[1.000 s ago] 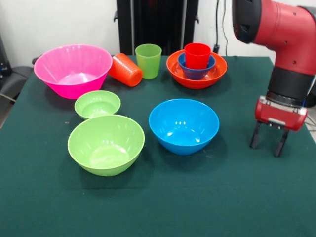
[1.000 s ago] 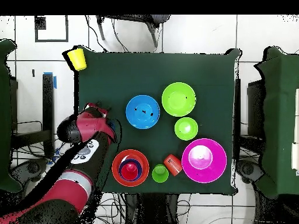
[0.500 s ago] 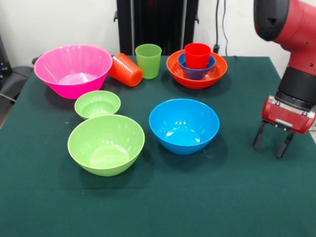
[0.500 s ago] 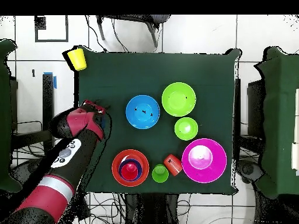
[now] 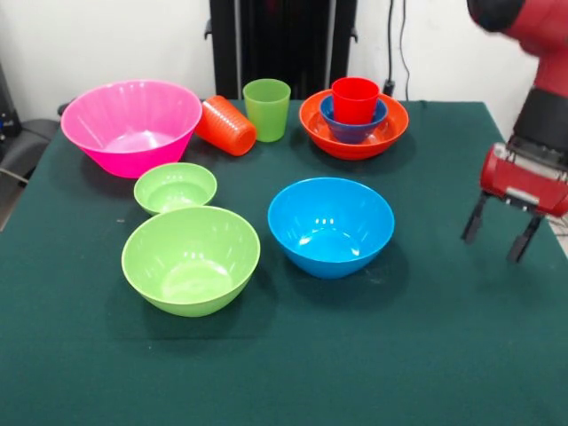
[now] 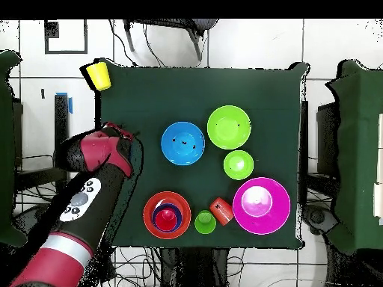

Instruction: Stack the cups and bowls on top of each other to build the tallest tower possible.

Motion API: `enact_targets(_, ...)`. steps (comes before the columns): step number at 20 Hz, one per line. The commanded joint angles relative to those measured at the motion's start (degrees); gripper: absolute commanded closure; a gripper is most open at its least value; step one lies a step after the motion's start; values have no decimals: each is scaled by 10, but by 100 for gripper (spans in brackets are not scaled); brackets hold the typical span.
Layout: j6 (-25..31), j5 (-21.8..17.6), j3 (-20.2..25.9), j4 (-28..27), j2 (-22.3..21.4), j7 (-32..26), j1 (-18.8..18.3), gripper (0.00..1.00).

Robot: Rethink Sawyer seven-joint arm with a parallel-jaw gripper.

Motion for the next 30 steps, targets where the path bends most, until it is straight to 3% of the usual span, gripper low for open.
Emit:
enact_targets(1,112,-45,79,58,-134,-45,-54,0)
enact_targets(5,133,-59,92,76,-169,-69,-74,0)
enact_targets(11,132,-90,112,95,-181,-87,-97,0)
enact_targets(21,179,-170,85,42,-134,-82,-84,0)
enact_targets(30,187,-205,134,34,-121,-98,-122,0)
